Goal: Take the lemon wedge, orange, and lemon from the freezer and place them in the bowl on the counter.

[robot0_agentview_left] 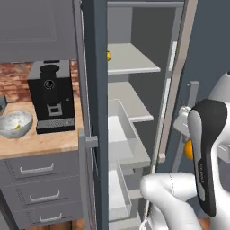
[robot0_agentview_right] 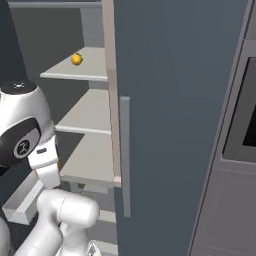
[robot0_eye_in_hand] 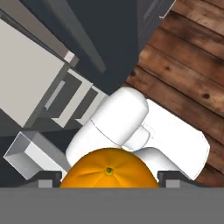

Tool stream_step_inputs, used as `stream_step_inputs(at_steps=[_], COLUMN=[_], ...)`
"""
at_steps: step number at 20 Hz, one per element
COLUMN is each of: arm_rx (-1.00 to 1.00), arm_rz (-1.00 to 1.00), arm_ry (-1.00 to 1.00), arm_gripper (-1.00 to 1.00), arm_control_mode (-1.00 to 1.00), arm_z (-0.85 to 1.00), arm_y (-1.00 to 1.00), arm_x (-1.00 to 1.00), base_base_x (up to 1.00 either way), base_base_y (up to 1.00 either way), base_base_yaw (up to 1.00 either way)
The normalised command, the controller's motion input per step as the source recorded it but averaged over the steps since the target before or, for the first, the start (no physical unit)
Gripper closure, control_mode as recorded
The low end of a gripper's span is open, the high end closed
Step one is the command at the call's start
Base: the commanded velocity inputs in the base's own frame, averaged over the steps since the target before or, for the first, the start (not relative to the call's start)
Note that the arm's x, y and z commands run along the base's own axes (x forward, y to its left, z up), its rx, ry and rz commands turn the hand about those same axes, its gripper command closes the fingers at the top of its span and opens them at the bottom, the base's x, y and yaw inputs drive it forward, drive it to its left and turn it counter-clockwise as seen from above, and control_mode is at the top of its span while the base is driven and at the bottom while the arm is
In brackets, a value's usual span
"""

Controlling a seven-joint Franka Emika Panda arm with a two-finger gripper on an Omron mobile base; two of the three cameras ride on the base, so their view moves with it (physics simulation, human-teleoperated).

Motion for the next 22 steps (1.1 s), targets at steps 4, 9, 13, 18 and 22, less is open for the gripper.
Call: stream_step_inputs(at_steps=[4,9,13,18,22], arm_rx=[0.00,0.00,0.00,0.00,0.00], arm_rz=[0.00,0.00,0.00,0.00,0.00], arm_ry=[0.00,0.00,0.00,0.00,0.00], arm_gripper=[1.00,1.00,1.00,1.00,1.00], arm_control_mode=[1.00,1.00,1.00,1.00,1.00], arm_z=[0.00,0.00,0.00,0.00,0.00], arm_y=[0.00,0.00,0.00,0.00,0.00], arm_x=[0.00,0.00,0.00,0.00,0.00], base_base_x=[-1.00,-1.00,-0.72,0.11,-0.01], base_base_y=[0.41,0.90,1.00,0.72,0.57], base_base_yaw=[0.01,0.02,0.02,0.10,0.11])
